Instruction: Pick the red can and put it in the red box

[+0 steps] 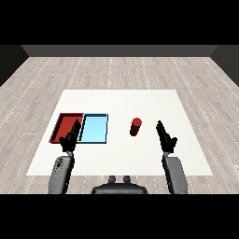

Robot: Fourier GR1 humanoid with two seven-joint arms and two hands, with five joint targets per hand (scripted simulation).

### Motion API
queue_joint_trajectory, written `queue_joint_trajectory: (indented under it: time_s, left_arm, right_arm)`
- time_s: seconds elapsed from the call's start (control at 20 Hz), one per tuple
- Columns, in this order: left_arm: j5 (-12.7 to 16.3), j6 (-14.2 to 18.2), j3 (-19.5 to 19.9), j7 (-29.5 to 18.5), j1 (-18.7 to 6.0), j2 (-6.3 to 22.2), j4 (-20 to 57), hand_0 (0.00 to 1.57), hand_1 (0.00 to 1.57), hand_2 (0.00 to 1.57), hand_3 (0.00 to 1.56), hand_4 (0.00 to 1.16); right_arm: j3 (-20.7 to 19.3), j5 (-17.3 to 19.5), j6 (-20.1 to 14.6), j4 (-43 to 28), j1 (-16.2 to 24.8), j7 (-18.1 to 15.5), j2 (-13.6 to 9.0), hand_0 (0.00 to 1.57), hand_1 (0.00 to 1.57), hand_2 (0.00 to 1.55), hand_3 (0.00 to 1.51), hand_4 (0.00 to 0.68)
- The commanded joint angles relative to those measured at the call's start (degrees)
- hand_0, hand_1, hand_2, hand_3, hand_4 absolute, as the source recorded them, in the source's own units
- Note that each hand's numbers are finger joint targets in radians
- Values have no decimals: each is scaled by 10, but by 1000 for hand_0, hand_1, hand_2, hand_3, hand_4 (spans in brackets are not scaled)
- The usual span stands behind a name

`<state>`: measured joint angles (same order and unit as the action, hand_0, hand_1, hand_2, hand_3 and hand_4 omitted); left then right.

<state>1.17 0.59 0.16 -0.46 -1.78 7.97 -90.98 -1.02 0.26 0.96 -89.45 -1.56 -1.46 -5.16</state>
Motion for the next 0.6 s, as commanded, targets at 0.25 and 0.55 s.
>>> queue_joint_trajectory:
  time_s: [0.25,0.55]
  left_arm:
    - [-34,31,-8,19,2,-35,8,0,0,0,0,0]
    - [29,-18,35,-189,34,-35,-27,0,0,0,0,0]
  right_arm:
    - [-72,-20,24,153,-123,-2,-42,0,0,0,0,0]
    - [-60,-80,75,96,-97,-126,0,0,0,0,0,0]
